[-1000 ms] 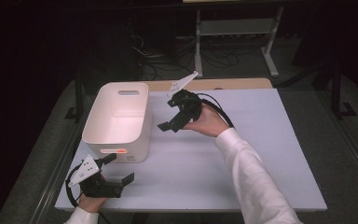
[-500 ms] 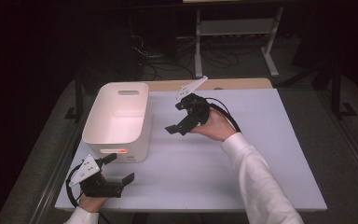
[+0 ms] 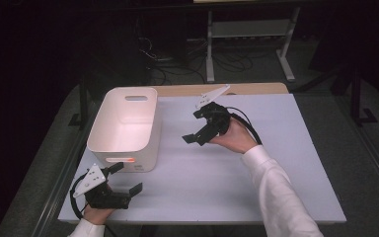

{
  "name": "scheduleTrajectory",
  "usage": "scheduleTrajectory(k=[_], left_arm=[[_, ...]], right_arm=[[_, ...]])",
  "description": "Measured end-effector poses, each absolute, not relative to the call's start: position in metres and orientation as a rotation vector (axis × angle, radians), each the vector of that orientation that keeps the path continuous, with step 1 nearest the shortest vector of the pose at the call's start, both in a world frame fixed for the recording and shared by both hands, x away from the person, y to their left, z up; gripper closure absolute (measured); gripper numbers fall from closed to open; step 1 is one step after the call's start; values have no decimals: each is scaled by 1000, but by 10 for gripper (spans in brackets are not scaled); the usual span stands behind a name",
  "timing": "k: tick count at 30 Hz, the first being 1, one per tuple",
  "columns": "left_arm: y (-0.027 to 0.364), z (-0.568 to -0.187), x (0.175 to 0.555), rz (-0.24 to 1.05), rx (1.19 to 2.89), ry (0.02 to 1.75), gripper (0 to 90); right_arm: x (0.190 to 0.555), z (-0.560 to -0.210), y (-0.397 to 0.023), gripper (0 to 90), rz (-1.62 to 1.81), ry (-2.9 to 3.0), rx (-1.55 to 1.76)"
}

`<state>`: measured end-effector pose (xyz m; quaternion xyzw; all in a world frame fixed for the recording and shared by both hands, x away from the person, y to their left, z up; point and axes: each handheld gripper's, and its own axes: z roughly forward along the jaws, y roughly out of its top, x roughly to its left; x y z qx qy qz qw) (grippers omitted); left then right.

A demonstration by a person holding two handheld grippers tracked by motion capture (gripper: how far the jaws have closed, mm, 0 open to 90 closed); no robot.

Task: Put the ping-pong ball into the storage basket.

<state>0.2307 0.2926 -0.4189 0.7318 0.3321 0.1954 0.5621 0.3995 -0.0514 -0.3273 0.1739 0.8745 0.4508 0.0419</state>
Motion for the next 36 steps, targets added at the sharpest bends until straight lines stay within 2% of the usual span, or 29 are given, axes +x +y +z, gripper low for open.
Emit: scheduleTrajectory(k=[36], left_arm=[[292,-418,230,465,1720,798,0]], right_arm=[[386,-341,-106,0,1496,2588,676]])
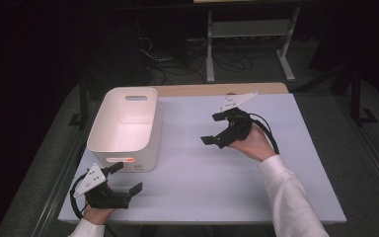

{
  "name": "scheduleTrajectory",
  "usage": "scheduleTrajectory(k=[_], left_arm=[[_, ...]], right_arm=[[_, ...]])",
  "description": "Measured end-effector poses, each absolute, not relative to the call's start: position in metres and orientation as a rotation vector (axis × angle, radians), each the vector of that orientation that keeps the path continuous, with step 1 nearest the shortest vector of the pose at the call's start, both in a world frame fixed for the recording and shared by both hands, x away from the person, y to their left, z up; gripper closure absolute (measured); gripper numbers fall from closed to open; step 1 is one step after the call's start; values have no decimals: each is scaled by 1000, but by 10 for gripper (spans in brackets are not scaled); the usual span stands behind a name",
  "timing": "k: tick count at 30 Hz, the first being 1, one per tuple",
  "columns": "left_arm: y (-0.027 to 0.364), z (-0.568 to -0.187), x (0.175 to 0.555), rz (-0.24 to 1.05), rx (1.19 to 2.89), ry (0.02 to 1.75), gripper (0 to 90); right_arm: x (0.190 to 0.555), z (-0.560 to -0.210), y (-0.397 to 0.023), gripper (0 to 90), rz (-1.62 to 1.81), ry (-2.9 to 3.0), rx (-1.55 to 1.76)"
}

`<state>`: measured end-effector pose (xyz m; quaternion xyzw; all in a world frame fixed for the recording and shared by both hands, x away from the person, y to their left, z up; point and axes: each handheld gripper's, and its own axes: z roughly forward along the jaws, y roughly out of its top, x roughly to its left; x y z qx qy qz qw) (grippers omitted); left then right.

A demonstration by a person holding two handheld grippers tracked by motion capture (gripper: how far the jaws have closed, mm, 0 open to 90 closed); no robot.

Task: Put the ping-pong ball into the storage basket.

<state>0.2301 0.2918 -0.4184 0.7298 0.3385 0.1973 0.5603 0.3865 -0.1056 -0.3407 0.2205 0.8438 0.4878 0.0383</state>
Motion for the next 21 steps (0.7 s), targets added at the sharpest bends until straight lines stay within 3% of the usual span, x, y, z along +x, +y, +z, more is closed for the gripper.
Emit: scheduleTrajectory(k=[21], left_arm=[[291,-418,230,470,1719,798,0]], right_arm=[[375,-355,-146,0,1521,2513,766]])
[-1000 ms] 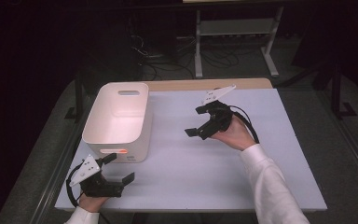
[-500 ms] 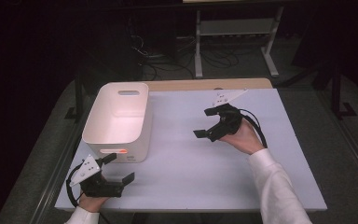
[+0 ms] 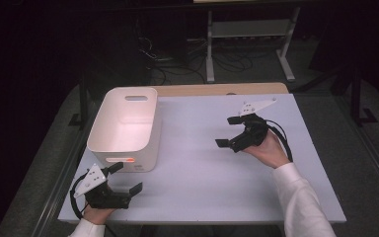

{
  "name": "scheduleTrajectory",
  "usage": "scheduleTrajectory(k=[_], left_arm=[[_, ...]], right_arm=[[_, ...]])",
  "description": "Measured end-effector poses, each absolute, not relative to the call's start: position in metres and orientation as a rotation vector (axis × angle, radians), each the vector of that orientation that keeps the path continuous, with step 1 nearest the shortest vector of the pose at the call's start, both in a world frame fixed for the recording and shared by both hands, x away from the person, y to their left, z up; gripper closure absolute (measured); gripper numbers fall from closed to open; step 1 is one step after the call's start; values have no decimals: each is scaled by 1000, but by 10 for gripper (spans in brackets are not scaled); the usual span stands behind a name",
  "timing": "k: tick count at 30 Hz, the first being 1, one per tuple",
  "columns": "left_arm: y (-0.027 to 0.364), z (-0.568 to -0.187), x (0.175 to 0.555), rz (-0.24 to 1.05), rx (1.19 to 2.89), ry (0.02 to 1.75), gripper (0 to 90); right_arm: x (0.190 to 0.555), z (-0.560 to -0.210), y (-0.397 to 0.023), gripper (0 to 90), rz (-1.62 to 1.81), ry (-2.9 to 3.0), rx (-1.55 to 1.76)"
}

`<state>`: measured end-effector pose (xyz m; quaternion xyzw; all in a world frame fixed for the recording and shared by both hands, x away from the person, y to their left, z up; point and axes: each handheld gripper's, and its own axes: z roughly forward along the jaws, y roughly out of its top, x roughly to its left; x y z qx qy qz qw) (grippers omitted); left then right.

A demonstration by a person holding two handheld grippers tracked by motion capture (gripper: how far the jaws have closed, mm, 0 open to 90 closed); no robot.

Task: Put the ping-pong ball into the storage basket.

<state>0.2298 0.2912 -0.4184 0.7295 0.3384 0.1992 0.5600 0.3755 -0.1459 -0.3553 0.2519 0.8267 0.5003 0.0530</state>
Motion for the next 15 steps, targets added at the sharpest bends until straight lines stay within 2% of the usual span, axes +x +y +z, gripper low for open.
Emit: scheduleTrajectory(k=[15], left_arm=[[291,-418,230,473,1719,794,0]], right_arm=[[365,-371,-174,0,1536,2462,840]])
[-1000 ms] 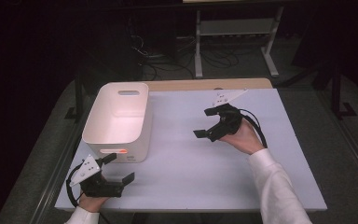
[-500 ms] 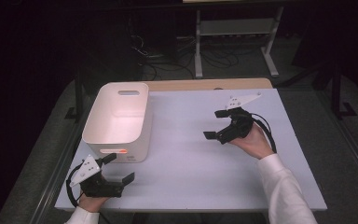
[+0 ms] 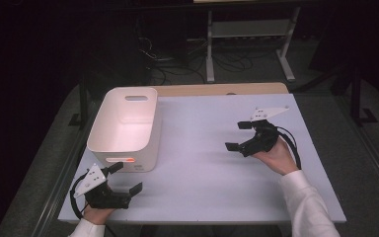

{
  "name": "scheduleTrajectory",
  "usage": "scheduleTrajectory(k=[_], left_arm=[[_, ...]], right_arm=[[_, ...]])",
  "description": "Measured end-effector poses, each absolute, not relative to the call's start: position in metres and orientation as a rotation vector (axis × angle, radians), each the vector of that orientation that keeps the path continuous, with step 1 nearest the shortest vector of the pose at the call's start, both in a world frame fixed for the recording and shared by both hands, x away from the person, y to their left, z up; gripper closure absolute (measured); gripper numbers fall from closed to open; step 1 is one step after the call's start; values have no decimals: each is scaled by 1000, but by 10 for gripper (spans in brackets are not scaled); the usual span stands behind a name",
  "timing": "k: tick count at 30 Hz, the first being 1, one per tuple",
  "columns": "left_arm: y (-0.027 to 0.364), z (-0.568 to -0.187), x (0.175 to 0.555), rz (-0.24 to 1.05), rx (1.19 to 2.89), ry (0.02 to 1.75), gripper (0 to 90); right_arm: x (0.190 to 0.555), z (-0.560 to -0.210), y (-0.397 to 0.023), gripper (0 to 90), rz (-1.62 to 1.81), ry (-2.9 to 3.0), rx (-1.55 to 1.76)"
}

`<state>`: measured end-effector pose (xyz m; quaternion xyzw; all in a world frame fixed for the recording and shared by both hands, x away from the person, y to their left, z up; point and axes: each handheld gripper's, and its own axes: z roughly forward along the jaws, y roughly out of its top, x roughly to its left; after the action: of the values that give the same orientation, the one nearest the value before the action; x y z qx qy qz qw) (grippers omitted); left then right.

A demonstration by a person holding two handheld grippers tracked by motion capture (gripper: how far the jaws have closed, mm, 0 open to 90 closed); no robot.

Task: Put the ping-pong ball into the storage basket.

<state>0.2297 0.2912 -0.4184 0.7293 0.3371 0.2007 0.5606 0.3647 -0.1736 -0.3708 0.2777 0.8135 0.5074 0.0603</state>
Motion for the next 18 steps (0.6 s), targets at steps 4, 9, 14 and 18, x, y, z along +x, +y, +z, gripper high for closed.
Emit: scheduleTrajectory(k=[4,9,14,18], left_arm=[[291,-418,230,474,1719,793,0],[292,-418,230,477,1717,790,0],[291,-419,230,473,1721,794,0],[292,-418,230,475,1722,795,0]], right_arm=[[361,-373,-183,0,1541,2437,848],[354,-380,-192,0,1542,2419,884],[348,-385,-203,0,1551,2384,907],[343,-388,-211,0,1562,2352,926]])
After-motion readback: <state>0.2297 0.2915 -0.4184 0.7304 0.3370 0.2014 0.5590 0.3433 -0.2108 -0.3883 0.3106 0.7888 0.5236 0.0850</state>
